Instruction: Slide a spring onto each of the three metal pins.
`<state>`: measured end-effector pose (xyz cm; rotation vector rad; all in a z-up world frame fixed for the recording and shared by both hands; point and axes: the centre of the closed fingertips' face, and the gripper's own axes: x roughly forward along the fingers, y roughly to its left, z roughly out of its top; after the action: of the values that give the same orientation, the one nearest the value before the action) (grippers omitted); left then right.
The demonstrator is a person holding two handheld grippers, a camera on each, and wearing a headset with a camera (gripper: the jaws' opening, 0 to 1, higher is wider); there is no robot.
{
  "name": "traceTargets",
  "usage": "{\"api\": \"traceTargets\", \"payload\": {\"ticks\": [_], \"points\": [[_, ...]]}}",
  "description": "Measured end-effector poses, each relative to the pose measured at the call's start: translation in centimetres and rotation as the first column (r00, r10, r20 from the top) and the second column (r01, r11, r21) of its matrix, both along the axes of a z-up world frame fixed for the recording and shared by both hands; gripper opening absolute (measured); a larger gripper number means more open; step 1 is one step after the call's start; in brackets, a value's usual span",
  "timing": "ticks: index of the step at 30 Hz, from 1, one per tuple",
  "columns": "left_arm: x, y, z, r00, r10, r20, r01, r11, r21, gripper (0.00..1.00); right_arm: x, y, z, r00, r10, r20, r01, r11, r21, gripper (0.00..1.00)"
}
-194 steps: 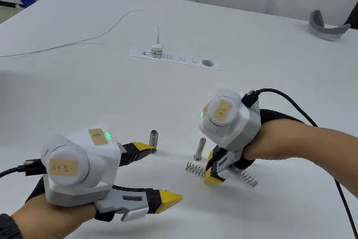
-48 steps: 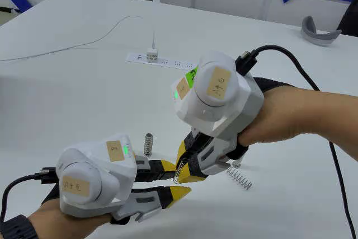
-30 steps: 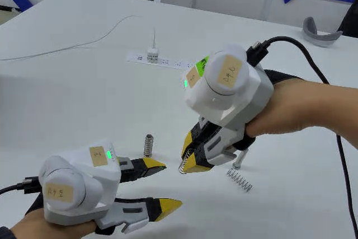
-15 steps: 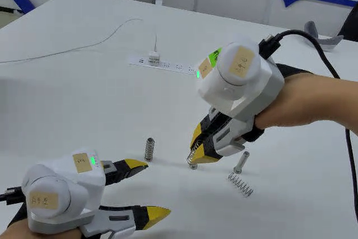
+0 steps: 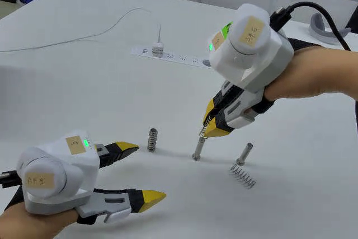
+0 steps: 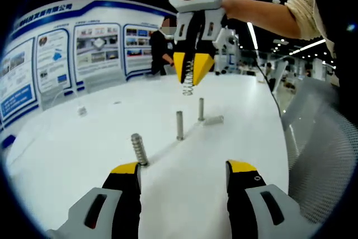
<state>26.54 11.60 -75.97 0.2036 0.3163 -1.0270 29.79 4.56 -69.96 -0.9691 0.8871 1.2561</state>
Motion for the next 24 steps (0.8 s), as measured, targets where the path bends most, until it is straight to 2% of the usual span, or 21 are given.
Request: {"api": "traceTargets", "payload": {"ticks": [8, 15, 24], "points": [[0.1, 0.1, 0.1, 1.0, 0.008, -0.004, -0.008, 1.0, -0.002, 0.64, 1.2, -0.4, -1.0, 1.0, -0.005, -0.01, 0.005, 0.999, -0.036, 0.12], [0.0, 0.1, 0.0, 1.0, 0.009, -0.012, -0.009, 1.0, -0.001, 0.64, 1.5, -0.4, -1.9, 1.0, -0.014, -0.024, 0.013, 0.999, -0.051, 0.12], [0.4, 0.2, -0.1, 1.0, 0.02, -0.016, -0.02, 1.0, -0.003, 0.64, 1.8, -0.5, -2.7, 0.999, -0.018, -0.037, 0.015, 0.998, -0.067, 0.12]]}}
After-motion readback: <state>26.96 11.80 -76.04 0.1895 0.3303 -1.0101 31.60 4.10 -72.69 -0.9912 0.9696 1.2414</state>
